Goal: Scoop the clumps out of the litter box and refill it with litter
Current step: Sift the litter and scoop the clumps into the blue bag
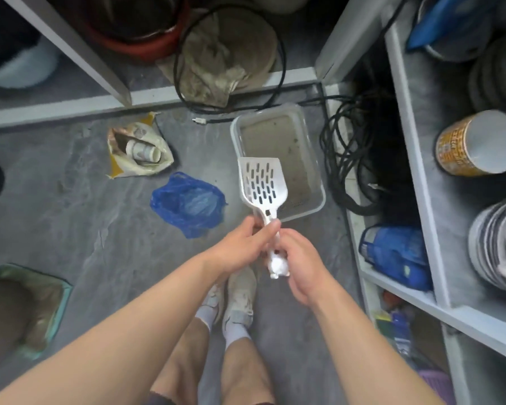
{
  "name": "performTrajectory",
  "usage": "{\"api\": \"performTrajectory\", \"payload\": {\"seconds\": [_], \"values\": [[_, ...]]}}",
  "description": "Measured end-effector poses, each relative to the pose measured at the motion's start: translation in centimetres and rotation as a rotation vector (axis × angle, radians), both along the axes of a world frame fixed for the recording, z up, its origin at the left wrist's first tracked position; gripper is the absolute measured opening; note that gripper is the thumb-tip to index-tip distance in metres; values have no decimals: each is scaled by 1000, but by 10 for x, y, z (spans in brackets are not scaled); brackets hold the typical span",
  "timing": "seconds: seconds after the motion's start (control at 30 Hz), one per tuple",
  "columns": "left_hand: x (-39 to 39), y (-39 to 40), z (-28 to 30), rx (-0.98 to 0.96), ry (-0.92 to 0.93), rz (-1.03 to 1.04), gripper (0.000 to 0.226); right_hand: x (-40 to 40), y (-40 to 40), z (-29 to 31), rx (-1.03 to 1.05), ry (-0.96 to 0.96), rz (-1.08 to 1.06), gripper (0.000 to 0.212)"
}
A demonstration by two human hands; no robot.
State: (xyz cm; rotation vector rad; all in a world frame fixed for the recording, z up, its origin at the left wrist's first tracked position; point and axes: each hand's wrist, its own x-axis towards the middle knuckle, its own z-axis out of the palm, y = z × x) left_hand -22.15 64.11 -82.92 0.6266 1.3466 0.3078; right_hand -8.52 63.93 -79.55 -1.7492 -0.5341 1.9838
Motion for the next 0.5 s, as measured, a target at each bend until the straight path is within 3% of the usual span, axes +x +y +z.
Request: {"api": "performTrajectory", "payload": {"seconds": [0.2, 0.5], "values": [[2, -2, 42, 0, 86, 65, 32, 46, -5, 35, -30, -146, 49, 22], [40, -24, 59, 0, 234, 230, 28, 117, -10, 42, -99, -2, 25, 33]]}}
